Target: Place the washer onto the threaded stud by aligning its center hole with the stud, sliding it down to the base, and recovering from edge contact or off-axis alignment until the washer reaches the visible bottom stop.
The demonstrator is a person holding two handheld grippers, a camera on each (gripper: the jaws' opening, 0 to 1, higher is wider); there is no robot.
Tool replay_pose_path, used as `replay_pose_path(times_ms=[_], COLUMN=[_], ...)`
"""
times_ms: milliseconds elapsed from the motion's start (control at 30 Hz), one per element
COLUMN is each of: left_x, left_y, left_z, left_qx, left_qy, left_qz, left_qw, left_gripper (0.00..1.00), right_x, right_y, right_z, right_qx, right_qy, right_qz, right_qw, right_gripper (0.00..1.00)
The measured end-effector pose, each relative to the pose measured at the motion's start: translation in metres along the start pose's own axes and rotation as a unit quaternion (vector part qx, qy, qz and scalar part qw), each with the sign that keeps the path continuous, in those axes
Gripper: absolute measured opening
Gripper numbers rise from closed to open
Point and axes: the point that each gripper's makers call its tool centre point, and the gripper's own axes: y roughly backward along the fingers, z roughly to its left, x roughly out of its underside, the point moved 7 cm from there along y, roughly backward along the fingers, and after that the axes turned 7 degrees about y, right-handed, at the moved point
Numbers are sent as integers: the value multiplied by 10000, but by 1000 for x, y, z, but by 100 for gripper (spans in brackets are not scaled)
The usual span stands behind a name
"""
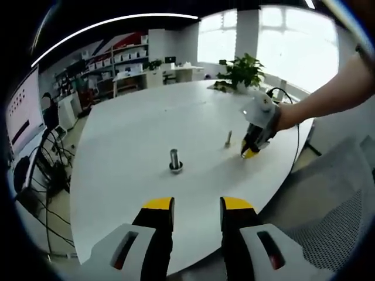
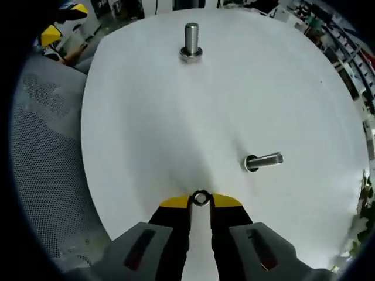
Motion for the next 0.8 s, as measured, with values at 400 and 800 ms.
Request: replay_pose_path(times_ms=[400,800], left_x=[0,0], left_y=[0,0], left_z=[0,1], left_qx=[16,-4], left_qy=[-7,23], left_qz=[-20,-3], left_qw=[10000,10000], left_gripper=[29,29], right_x=[-10,-33], right_y=[42,47], right_z=[-31,-49], right_qx=[514,645], right_qy=[-151,89], right_qz=[-372,-445], right_qw=[9979,9969], right_gripper=[14,14])
